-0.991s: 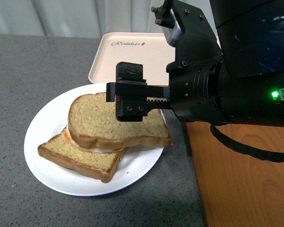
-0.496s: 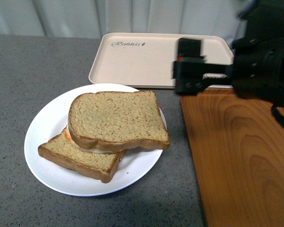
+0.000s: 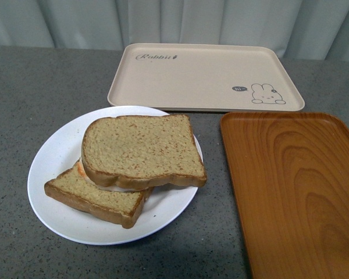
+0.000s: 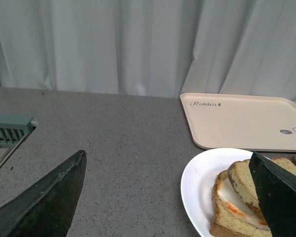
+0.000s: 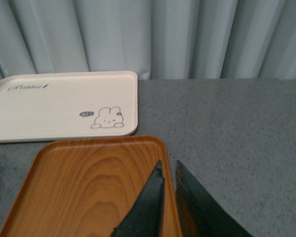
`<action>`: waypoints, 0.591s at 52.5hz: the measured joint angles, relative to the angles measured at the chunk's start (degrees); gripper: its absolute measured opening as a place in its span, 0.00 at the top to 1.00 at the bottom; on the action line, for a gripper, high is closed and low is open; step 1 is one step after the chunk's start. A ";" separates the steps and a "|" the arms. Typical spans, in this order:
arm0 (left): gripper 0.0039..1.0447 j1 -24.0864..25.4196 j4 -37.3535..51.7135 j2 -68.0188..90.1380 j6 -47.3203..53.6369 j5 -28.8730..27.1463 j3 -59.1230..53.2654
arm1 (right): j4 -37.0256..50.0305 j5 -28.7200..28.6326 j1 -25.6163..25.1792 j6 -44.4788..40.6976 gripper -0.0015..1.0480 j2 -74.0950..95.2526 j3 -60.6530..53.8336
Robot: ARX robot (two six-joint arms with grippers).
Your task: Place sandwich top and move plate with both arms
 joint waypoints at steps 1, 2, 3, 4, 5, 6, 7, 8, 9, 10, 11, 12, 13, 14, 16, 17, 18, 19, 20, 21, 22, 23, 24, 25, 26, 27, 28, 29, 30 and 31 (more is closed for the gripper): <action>0.06 0.00 0.00 0.00 0.00 0.00 0.00 | -4.81 0.00 0.00 -0.09 0.98 -4.87 0.00; 0.06 0.00 0.00 -0.02 0.00 -0.02 0.00 | -12.20 0.02 0.00 -0.26 0.99 -12.76 0.04; 0.06 0.00 0.00 -0.04 0.02 -0.04 0.00 | -17.18 -0.02 0.00 -0.17 0.99 -18.12 0.04; 0.06 0.00 0.00 -0.04 0.02 -0.07 0.00 | -23.71 -0.24 -0.07 -0.26 0.99 -25.59 0.04; 0.06 0.00 0.00 -0.04 0.00 -0.11 0.00 | -27.15 -0.24 -0.04 -0.24 0.99 -30.05 0.04; 0.06 0.00 0.00 -0.02 0.00 -0.15 0.00 | -31.15 -0.24 -0.04 -0.24 0.99 -35.26 0.04; 0.06 0.00 0.00 -0.04 0.00 -0.13 0.00 | -33.16 -0.24 -0.04 -0.26 0.99 -37.83 0.04; 0.06 0.00 0.00 -0.04 0.00 -0.11 0.00 | -34.91 -0.20 -0.04 -0.26 0.99 -40.39 0.04; 0.06 0.00 0.00 -0.04 0.02 -0.04 0.00 | -35.30 -0.15 -0.04 -0.24 0.99 -41.40 0.04; 0.06 0.00 0.00 -0.04 0.02 0.00 0.00 | -35.52 -0.11 -0.04 -0.24 0.99 -42.25 0.04; 0.06 0.00 0.00 -0.04 0.02 0.02 0.00 | -35.60 -0.11 -0.04 -0.24 0.99 -42.56 0.04; 0.06 0.00 0.00 -0.04 0.02 0.02 0.00 | -35.67 -0.11 -0.07 -0.26 0.99 -42.71 0.04; 0.06 0.00 0.00 -0.04 0.02 0.00 0.00 | -35.74 -0.09 -0.04 -0.24 0.99 -42.84 0.04; 0.06 0.00 0.00 -0.04 0.02 0.02 0.00 | -35.74 -0.09 -0.04 -0.24 0.99 -42.84 0.04; 0.06 0.00 0.00 -0.04 0.02 0.00 0.00 | -35.76 -0.11 -0.04 -0.24 0.99 -42.84 0.04; 0.06 0.00 0.00 -0.04 0.02 0.00 0.00 | -35.76 -0.13 -0.04 -0.24 0.99 -42.86 0.04; 0.06 0.00 0.00 -0.04 0.02 0.00 0.00 | -35.76 -0.13 -0.04 -0.26 0.99 -42.86 0.04; 0.06 0.00 0.00 -0.04 0.00 0.00 0.00 | -35.76 -0.15 -0.04 -0.26 0.99 -42.88 0.04; 0.06 0.00 0.00 -0.04 0.00 -0.02 0.00 | -35.76 -0.15 -0.04 -0.26 0.99 -42.88 0.04; 0.06 0.00 0.00 -0.04 0.00 -0.04 0.00 | -35.76 -0.20 -0.07 -0.26 0.99 -42.88 0.04; 0.06 0.00 0.00 -0.04 0.00 -0.04 0.00 | -35.76 -0.20 -0.07 -0.26 0.99 -42.88 0.04; 0.06 0.00 0.00 -0.04 0.00 -0.04 0.00 | -35.76 -0.20 -0.04 -0.26 0.99 -42.88 0.04; 0.06 0.00 0.00 -0.04 0.00 -0.04 0.00 | -35.76 -0.20 -0.04 -0.26 0.99 -42.88 0.04; 0.06 0.00 0.00 -0.04 0.00 -0.02 0.00 | -35.76 -0.20 -0.04 -0.26 0.99 -42.88 0.04; 0.06 0.00 0.00 -0.04 0.00 -0.04 0.00 | -35.76 -0.17 -0.04 -0.26 0.99 -42.88 0.04; 0.06 0.00 0.00 -0.04 0.02 -0.02 0.00 | -35.76 -0.17 -0.04 -0.26 0.99 -42.88 0.04; 0.06 0.00 0.00 -0.04 0.00 -0.02 0.00 | -35.76 -0.17 -0.04 -0.26 0.99 -42.88 0.04; 0.06 0.00 0.00 -0.04 0.00 0.00 0.00 | -35.76 -0.17 -0.04 -0.26 0.99 -42.91 0.04; 0.06 0.00 0.00 -0.04 0.00 0.00 0.00 | -35.76 -0.15 -0.04 -0.24 0.99 -42.91 0.04; 0.06 0.00 0.00 -0.04 0.02 0.02 0.00 | -35.76 -0.15 -0.04 -0.26 0.99 -42.91 0.04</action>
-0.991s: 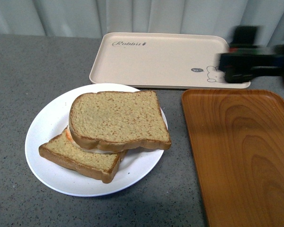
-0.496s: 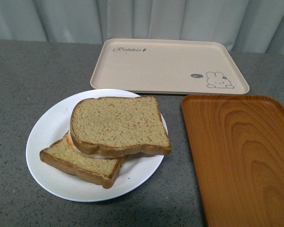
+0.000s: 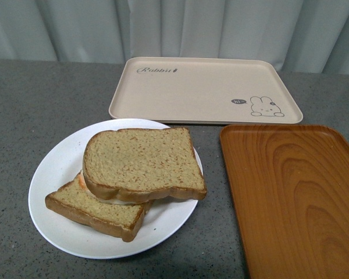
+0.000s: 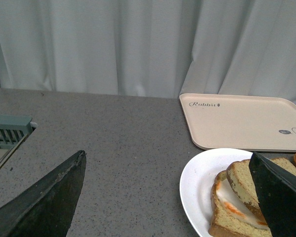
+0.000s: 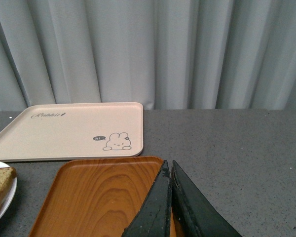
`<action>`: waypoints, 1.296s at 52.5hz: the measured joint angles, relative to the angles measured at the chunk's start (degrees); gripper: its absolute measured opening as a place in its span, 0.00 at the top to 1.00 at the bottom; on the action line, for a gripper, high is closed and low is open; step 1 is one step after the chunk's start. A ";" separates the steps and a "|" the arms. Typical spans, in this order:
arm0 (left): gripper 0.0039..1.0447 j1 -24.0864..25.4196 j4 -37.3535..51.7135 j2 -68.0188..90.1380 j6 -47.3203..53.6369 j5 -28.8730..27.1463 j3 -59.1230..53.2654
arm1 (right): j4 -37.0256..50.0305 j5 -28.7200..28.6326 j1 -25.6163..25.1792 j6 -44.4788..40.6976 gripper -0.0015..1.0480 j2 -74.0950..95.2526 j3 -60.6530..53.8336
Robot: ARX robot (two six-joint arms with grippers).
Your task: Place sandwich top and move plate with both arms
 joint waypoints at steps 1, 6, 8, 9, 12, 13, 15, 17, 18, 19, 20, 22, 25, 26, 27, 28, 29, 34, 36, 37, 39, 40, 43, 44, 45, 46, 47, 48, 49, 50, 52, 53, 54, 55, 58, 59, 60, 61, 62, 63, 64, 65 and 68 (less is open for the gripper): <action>0.06 0.00 0.00 0.00 0.00 -0.02 0.00 | 0.00 0.00 -0.02 0.02 0.99 0.00 0.00; 0.06 0.00 0.00 0.00 0.00 -0.02 0.00 | 0.00 -0.02 0.00 -0.07 0.83 0.00 0.00; 0.06 0.00 0.00 0.00 0.00 -0.04 0.00 | 0.00 -0.04 0.00 -0.09 0.74 0.00 0.00; 0.06 0.00 0.00 0.00 0.00 -0.04 0.00 | 0.00 -0.02 0.00 -0.09 0.71 0.00 0.00; 0.06 0.00 0.00 0.00 -0.02 -0.04 0.00 | -0.02 -0.02 0.00 -0.07 0.59 0.00 0.00; 0.06 0.00 0.00 0.00 -0.02 -0.02 0.00 | 0.00 -0.02 0.00 -0.07 0.54 0.00 0.00; 0.06 0.00 0.00 0.00 0.00 -0.02 0.00 | 0.00 0.00 0.00 -0.09 0.46 0.00 0.00; 0.06 0.04 -1.88 0.79 -2.86 0.85 0.52 | -0.02 0.00 0.00 -0.07 0.37 0.00 0.00; 0.06 -0.07 -4.37 1.73 -6.80 1.51 1.38 | -0.02 0.00 -0.02 -0.07 0.34 0.00 0.00; 0.06 -0.20 -6.62 3.06 -9.51 1.73 2.16 | -0.02 -0.02 0.00 -0.07 0.31 0.00 0.00; 0.06 -0.70 -9.03 5.55 -17.42 1.29 2.91 | 0.00 -0.02 0.00 -0.07 0.25 0.00 0.00; 0.06 -1.49 -9.27 7.98 -24.81 0.33 2.93 | -0.02 -0.02 0.00 -0.09 0.19 -0.02 0.00; 0.06 -3.87 -5.68 12.85 -39.65 -1.40 2.95 | -0.02 -0.02 0.00 -0.04 0.07 -0.02 0.00; 0.06 -4.52 -4.37 14.21 -43.25 -1.79 2.95 | -0.02 -0.02 -0.02 -0.04 0.07 -0.02 0.00; 0.06 -5.18 -2.95 15.67 -45.79 -2.10 2.97 | -0.02 -0.02 0.00 -0.04 0.08 -0.04 0.00; 0.06 -5.51 -2.16 16.48 -46.34 -2.23 2.97 | -0.02 -0.02 -0.02 -0.04 0.08 -0.04 0.00; 0.06 -6.05 -0.68 18.03 -48.22 -2.82 3.04 | -0.02 -0.02 0.00 -0.07 0.09 -0.04 0.00; 0.06 -7.21 7.08 26.36 -53.46 -3.56 3.54 | -0.02 -0.02 0.00 -0.07 0.09 -0.04 0.00; 0.06 -6.88 10.86 30.77 -54.62 -3.61 4.09 | -0.02 -0.02 0.00 -0.07 0.09 -0.04 0.00; 0.06 -6.54 12.83 33.03 -55.19 -3.61 4.42 | -0.02 -0.02 0.00 -0.07 0.09 -0.04 0.00; 0.06 -5.81 15.69 36.44 -55.76 -3.50 4.94 | -0.02 -0.02 -0.02 -0.07 0.09 -0.04 0.00; 0.06 -5.27 17.55 38.62 -56.13 -3.41 5.31 | -0.02 -0.02 0.00 -0.07 0.09 -0.04 0.00; 0.06 -3.85 21.90 44.19 -57.11 -3.15 6.40 | -0.02 -0.02 0.00 -0.07 0.09 -0.04 0.00; 0.06 -3.37 23.39 46.18 -57.46 -3.08 6.84 | -0.02 -0.02 0.00 -0.07 0.09 -0.04 0.00; 0.06 -2.91 24.94 48.41 -57.83 -2.97 7.28 | -0.02 -0.02 0.00 -0.07 0.09 -0.04 0.00; 0.06 -2.69 25.64 49.42 -58.03 -2.99 7.52 | -0.02 -0.02 0.00 -0.07 0.09 -0.04 0.00; 0.06 -2.34 26.93 51.43 -58.49 -2.99 7.93 | -0.02 -0.02 0.00 -0.07 0.09 -0.04 0.00; 0.06 -2.01 28.24 53.42 -58.62 -2.99 8.39 | -0.02 -0.02 0.00 -0.07 0.09 -0.04 0.00; 0.06 -1.88 28.87 54.38 -58.82 -2.99 8.61 | -0.02 -0.02 0.00 -0.07 0.09 -0.04 0.00; 0.06 -1.53 30.60 57.13 -59.08 -2.91 9.35 | -0.02 -0.02 0.00 -0.07 0.09 -0.04 0.00; 0.06 -1.27 32.22 59.76 -59.58 -2.80 10.14 | -0.02 -0.02 0.00 -0.07 0.09 -0.04 0.00; 0.06 -1.09 33.29 61.46 -59.67 -2.78 10.67 | -0.02 -0.02 0.00 -0.07 0.09 -0.04 0.00; 0.06 -1.03 33.77 62.29 -59.67 -2.80 10.93 | -0.02 -0.02 -0.02 -0.07 0.09 -0.04 0.00; 0.06 -0.85 34.67 64.00 -59.89 -2.84 11.52 | -0.02 -0.02 -0.02 -0.07 0.09 -0.04 0.00; 0.06 -0.59 36.70 68.11 -60.11 -2.89 12.87 | -0.02 -0.02 0.00 -0.07 0.09 -0.04 0.00; 0.06 -0.50 37.55 69.77 -60.13 -2.93 13.42 | -0.02 -0.02 0.00 -0.07 0.09 -0.04 0.00; 0.06 -0.48 37.99 70.62 -60.13 -2.99 13.66 | -0.02 -0.02 -0.02 -0.07 0.09 -0.04 0.00; 0.06 -0.46 38.80 72.22 -60.13 -3.08 14.19 | -0.02 -0.02 0.00 -0.07 0.09 -0.04 0.00; 0.06 -0.42 39.41 73.79 -60.19 -3.17 14.69 | -0.02 -0.02 0.00 -0.07 0.09 -0.04 0.00; 0.06 -0.42 39.63 74.53 -60.26 -3.23 14.95 | -0.02 -0.02 0.00 -0.07 0.09 -0.04 0.00; 0.06 -0.42 39.95 76.00 -60.30 -3.34 15.45 | -0.02 -0.02 0.00 -0.07 0.09 -0.04 0.00; 0.06 -0.44 40.28 77.42 -60.43 -3.45 15.96 | -0.02 -0.02 0.00 -0.07 0.09 -0.04 0.00; 0.06 -0.57 40.85 80.70 -60.78 -3.61 17.09 | -0.02 -0.02 0.00 -0.07 0.09 -0.04 0.00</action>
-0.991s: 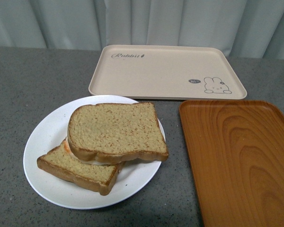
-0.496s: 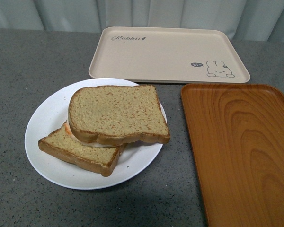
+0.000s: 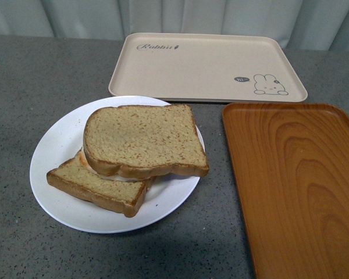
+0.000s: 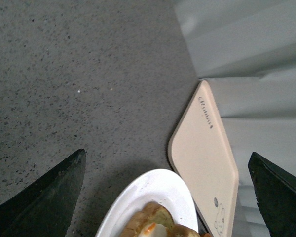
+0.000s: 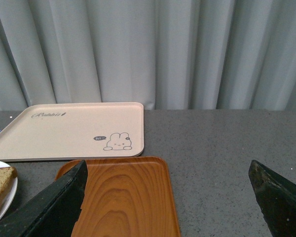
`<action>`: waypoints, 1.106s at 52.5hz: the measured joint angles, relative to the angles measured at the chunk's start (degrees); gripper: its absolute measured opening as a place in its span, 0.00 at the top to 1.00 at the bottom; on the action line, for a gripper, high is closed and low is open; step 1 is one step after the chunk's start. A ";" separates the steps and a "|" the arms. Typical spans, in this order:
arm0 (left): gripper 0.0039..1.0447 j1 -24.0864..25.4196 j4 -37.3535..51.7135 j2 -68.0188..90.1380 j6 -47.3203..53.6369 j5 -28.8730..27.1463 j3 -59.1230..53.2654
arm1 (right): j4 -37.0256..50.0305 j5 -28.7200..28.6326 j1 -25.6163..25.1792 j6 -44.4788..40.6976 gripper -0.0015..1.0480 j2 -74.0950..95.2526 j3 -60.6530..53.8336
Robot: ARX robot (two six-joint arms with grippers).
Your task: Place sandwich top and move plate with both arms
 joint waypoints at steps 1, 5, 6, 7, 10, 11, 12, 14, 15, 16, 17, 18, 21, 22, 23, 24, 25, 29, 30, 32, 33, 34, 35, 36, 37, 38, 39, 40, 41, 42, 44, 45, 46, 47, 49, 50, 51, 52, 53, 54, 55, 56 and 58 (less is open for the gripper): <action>0.06 -0.13 0.15 1.18 -0.17 -0.15 0.39 | 0.00 0.00 0.00 0.00 0.09 0.00 0.00; 0.06 -0.57 0.61 5.38 -0.61 -0.87 2.32 | 0.00 0.00 0.00 0.00 0.09 0.00 0.00; 0.06 -0.68 0.81 6.45 -0.76 -1.05 2.93 | 0.00 0.00 -0.02 0.00 0.09 0.00 0.00; 0.06 -0.72 0.92 7.06 -0.76 -1.20 3.30 | 0.00 0.00 0.00 0.00 0.09 0.00 0.00; 0.06 -1.03 1.33 9.16 -1.05 -1.70 4.57 | 0.00 0.00 0.00 0.00 0.09 0.00 0.00; 0.06 -1.11 1.55 9.70 -1.14 -1.84 4.83 | 0.00 0.00 -0.02 0.00 0.09 0.00 0.00; 0.06 -1.27 1.68 10.23 -1.20 -1.88 5.05 | 0.00 0.00 -0.02 0.00 0.09 0.00 0.00; 0.06 -1.57 1.92 11.23 -1.36 -2.08 5.42 | 0.00 0.00 0.00 0.00 0.09 0.00 0.00; 0.06 -1.79 2.01 11.72 -1.51 -2.16 5.60 | 0.00 0.00 0.00 0.00 0.09 0.00 0.00; 0.06 -2.12 2.25 12.46 -1.75 -2.27 5.75 | 0.00 0.00 0.00 0.00 0.09 0.00 0.00; 0.06 -2.34 2.38 12.92 -1.86 -2.34 5.84 | 0.00 0.00 -0.02 0.00 0.09 0.00 0.00; 0.06 -2.67 2.56 13.59 -1.92 -2.40 5.97 | 0.00 0.00 0.00 0.00 0.09 0.00 0.00; 0.06 -3.08 2.62 14.60 -2.27 -2.47 6.23 | 0.00 0.00 -0.02 0.00 0.09 0.00 0.00; 0.06 -3.17 2.64 14.78 -2.36 -2.47 6.29 | 0.00 0.00 0.00 0.00 0.09 0.00 0.00; 0.06 -3.30 2.67 15.10 -2.49 -2.47 6.43 | 0.00 0.00 0.00 0.00 0.09 0.00 0.00; 0.06 -3.32 2.67 15.23 -2.51 -2.49 6.45 | 0.00 0.00 -0.02 0.00 0.09 0.00 0.00; 0.06 -3.43 2.67 15.47 -2.51 -2.47 6.56 | 0.00 0.00 0.00 0.00 0.09 0.00 0.00; 0.06 -3.65 2.82 16.20 -2.71 -2.49 6.75 | 0.00 0.00 0.00 0.00 0.09 0.00 0.00; 0.06 -3.67 2.82 16.26 -2.69 -2.49 6.78 | 0.00 0.00 0.00 0.00 0.09 0.00 0.00; 0.06 -3.72 2.80 16.41 -2.67 -2.73 6.82 | 0.00 0.00 0.00 0.00 0.09 0.00 0.00; 0.06 -3.74 2.75 16.44 -2.67 -2.78 6.82 | 0.00 0.00 0.00 0.00 0.09 0.00 0.00; 0.06 -3.74 2.73 16.48 -2.67 -2.89 6.82 | 0.00 0.00 -0.02 0.00 0.09 0.00 0.00; 0.06 -3.76 2.64 16.48 -2.64 -2.99 6.82 | 0.00 0.00 -0.02 0.00 0.09 0.00 0.00; 0.06 -3.78 2.58 16.48 -2.62 -3.02 6.82 | 0.00 0.00 0.00 0.00 0.09 0.00 0.00; 0.06 -3.80 2.45 16.48 -2.49 -3.32 6.82 | 0.00 0.00 0.00 0.00 0.09 0.00 0.00; 0.06 -3.80 2.23 16.48 -2.40 -3.65 6.82 | 0.00 0.00 -0.02 0.00 0.09 0.00 0.00; 0.06 -3.82 1.97 16.48 -2.29 -3.98 6.82 | 0.00 0.00 0.00 0.00 0.09 0.00 0.00; 0.06 -3.89 1.44 16.48 -2.08 -4.28 6.86 | 0.00 0.00 0.00 0.00 0.09 0.00 0.00; 0.06 -3.91 0.77 16.48 -1.95 -4.50 6.93 | 0.00 0.00 0.00 0.00 0.09 0.00 0.00; 0.06 -3.91 0.04 16.48 -1.86 -5.03 6.97 | 0.00 0.00 0.00 0.00 0.09 0.00 0.00; 0.06 -3.96 -0.52 16.48 -1.55 -5.88 6.97 | 0.00 0.00 0.00 0.00 0.09 0.00 0.00; 0.06 -3.98 -0.63 16.48 -1.53 -5.97 6.97 | 0.00 0.00 0.00 0.00 0.09 0.00 0.00; 0.06 -4.00 -0.92 16.48 -1.38 -6.49 6.97 | 0.00 0.00 0.00 0.00 0.09 0.00 0.00; 0.06 -4.00 -1.05 16.48 -1.27 -6.67 6.99 | 0.00 0.00 0.00 0.00 0.09 0.00 0.00; 0.06 -4.00 -1.68 16.48 -0.98 -7.21 7.13 | 0.00 0.00 0.00 0.00 0.09 0.00 0.00; 0.06 -4.02 -1.90 16.50 -0.81 -7.48 7.17 | 0.00 0.00 0.00 0.00 0.09 0.00 0.00; 0.06 -4.04 -2.23 16.57 -0.66 -7.72 7.23 | 0.00 0.00 0.00 0.00 0.09 0.00 0.00; 0.06 -4.04 -2.64 16.61 -0.55 -8.04 7.32 | 0.00 0.00 0.00 0.00 0.09 0.00 0.00; 0.06 -4.07 -3.21 16.70 -0.57 -8.26 7.45 | 0.00 0.00 -0.02 0.00 0.09 0.00 0.00; 0.06 -4.07 -3.48 16.74 -0.57 -8.31 7.52 | 0.00 0.00 0.00 0.00 0.09 0.00 0.00; 0.06 -4.09 -4.04 16.85 -0.59 -8.35 7.63 | 0.00 0.00 -0.02 0.00 0.09 0.00 0.00; 0.06 -4.15 -4.59 16.96 -0.55 -8.33 7.74 | 0.00 0.00 0.00 0.00 0.09 0.00 0.00; 0.06 -4.24 -5.25 17.20 -0.59 -8.33 7.87 | 0.00 0.00 0.00 0.00 0.09 0.00 0.00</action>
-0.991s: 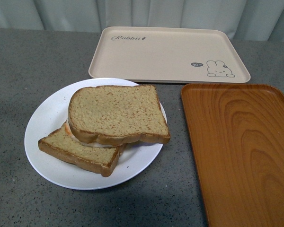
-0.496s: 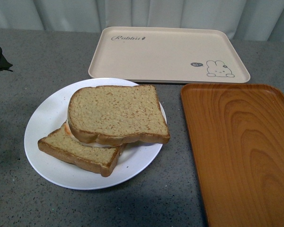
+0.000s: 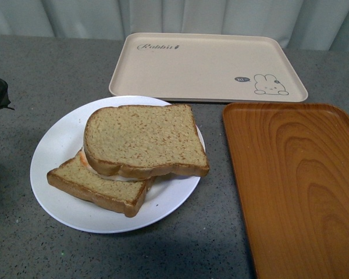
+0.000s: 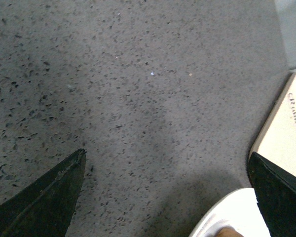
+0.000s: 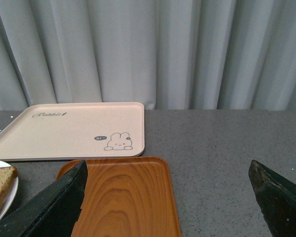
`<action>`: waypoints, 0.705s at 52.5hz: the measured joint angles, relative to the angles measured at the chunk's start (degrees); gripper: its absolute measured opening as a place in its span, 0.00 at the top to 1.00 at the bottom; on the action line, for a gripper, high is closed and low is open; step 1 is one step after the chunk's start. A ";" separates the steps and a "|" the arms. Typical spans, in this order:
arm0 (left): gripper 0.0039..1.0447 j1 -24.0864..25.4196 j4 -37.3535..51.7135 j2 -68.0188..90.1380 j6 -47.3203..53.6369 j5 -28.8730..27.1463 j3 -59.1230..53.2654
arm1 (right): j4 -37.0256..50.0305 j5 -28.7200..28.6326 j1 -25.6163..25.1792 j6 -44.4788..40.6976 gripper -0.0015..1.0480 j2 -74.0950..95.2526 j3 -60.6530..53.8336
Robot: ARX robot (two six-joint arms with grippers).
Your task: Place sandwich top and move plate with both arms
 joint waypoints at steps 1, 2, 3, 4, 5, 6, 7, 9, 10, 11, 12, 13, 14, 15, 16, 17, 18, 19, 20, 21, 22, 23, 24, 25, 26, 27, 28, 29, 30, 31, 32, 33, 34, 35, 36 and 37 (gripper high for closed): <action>0.06 -0.04 -0.17 0.09 -0.02 -0.02 0.02 | 0.00 0.00 -0.02 0.00 0.09 0.00 0.00; 0.06 -0.13 -0.55 0.26 -0.07 -0.02 0.09 | 0.00 0.00 0.00 0.00 0.09 0.00 0.00; 0.06 -0.17 -0.72 0.31 -0.04 -0.07 0.11 | 0.00 0.00 0.00 0.00 0.09 0.00 0.00; 0.06 -0.33 -0.98 0.46 -0.07 -0.11 0.15 | 0.00 0.00 0.00 0.00 0.09 0.00 0.00; 0.06 -0.48 -1.16 0.55 -0.13 -0.11 0.17 | 0.00 0.00 -0.02 0.00 0.09 0.00 0.00; 0.06 -0.57 -1.22 0.61 -0.13 -0.11 0.17 | 0.00 0.00 0.00 0.00 0.09 0.00 0.00; 0.06 -0.72 -1.33 0.70 -0.17 -0.09 0.17 | 0.00 0.00 0.00 0.00 0.09 0.00 0.00; 0.06 -0.96 -1.51 0.79 -0.42 -0.04 0.17 | 0.00 0.00 0.00 0.00 0.09 0.00 0.00; 0.06 -1.05 -1.53 0.83 -0.48 -0.02 0.17 | 0.00 0.00 0.00 0.00 0.09 0.00 0.00; 0.06 -1.11 -1.53 0.87 -0.50 0.00 0.17 | 0.00 0.00 0.00 0.00 0.09 0.00 0.00; 0.06 -1.22 -1.53 0.90 -0.66 0.07 0.17 | 0.00 0.00 0.00 0.00 0.09 0.00 0.00; 0.06 -1.27 -1.53 0.92 -0.76 0.09 0.17 | 0.00 0.00 0.00 0.00 0.09 0.00 0.00; 0.06 -1.33 -1.53 0.96 -1.07 0.17 0.17 | 0.00 0.00 0.00 0.00 0.09 0.00 0.00; 0.06 -1.40 -1.55 0.96 -1.46 0.42 0.17 | 0.00 0.00 0.00 0.00 0.09 0.00 0.00; 0.06 -1.55 -1.66 0.96 -1.90 0.59 0.17 | 0.00 0.00 0.00 0.00 0.09 0.00 0.00; 0.06 -1.66 -1.79 0.96 -2.21 0.81 0.17 | 0.00 0.00 0.00 0.00 0.09 0.00 0.00; 0.06 -1.77 -2.01 0.96 -2.64 1.11 0.17 | 0.00 0.00 0.00 0.00 0.09 0.00 0.00; 0.06 -2.03 -2.34 0.96 -3.19 1.38 0.17 | 0.00 0.00 0.00 0.00 0.09 0.00 0.00; 0.06 -2.19 -2.58 0.96 -3.61 1.57 0.15 | 0.00 0.00 0.00 0.00 0.09 0.00 0.00; 0.06 -2.49 -3.04 0.96 -4.15 1.57 0.07 | 0.00 0.00 0.00 0.00 0.09 0.00 0.00; 0.06 -2.71 -3.34 0.96 -4.59 1.60 0.00 | 0.00 0.00 -0.02 0.00 0.09 0.00 0.00; 0.06 -2.93 -3.52 0.94 -4.79 1.57 -0.13 | 0.00 0.00 0.00 0.00 0.09 0.00 0.00; 0.06 -3.28 -3.54 0.83 -5.31 1.57 -0.28 | 0.00 0.00 0.00 0.00 0.09 0.00 0.00; 0.06 -3.41 -3.56 0.79 -5.51 1.57 -0.33 | 0.00 0.00 0.00 0.00 0.09 0.00 0.00; 0.06 -3.63 -3.65 0.72 -5.75 1.60 -0.46 | 0.00 0.00 0.00 0.00 0.09 0.00 0.00; 0.06 -3.85 -3.67 0.63 -6.03 1.55 -0.57 | 0.00 0.00 0.00 0.00 0.09 0.00 0.00; 0.06 -4.09 -3.69 0.57 -6.38 1.57 -0.68 | 0.00 0.00 0.00 0.00 0.09 0.00 0.00; 0.06 -4.20 -3.69 0.52 -6.47 1.57 -0.72 | 0.00 0.00 0.00 0.00 0.09 0.00 0.00; 0.06 -4.44 -3.69 0.48 -6.80 1.60 -0.83 | 0.00 0.00 0.00 0.00 0.09 0.00 0.00; 0.06 -4.55 -3.69 0.46 -6.86 1.57 -0.87 | 0.00 0.00 0.00 0.00 0.09 0.00 0.00; 0.06 -4.79 -3.69 0.44 -7.15 1.57 -0.96 | 0.00 0.00 0.00 0.00 0.09 0.00 0.00; 0.06 -4.98 -3.69 0.44 -7.43 1.60 -0.98 | 0.00 0.00 0.00 0.00 0.09 0.00 0.00; 0.06 -5.14 -3.69 0.44 -7.74 1.60 -1.03 | 0.00 0.00 0.00 0.00 0.09 0.00 0.00; 0.06 -5.40 -3.69 0.37 -8.13 1.62 -1.05 | 0.00 0.00 -0.02 0.00 0.09 0.00 0.00; 0.06 -5.46 -3.69 0.35 -8.24 1.64 -1.05 | 0.00 0.00 0.00 0.00 0.09 0.00 0.00; 0.06 -5.57 -3.69 0.31 -8.50 1.70 -1.07 | 0.00 0.00 0.00 0.00 0.09 0.00 0.00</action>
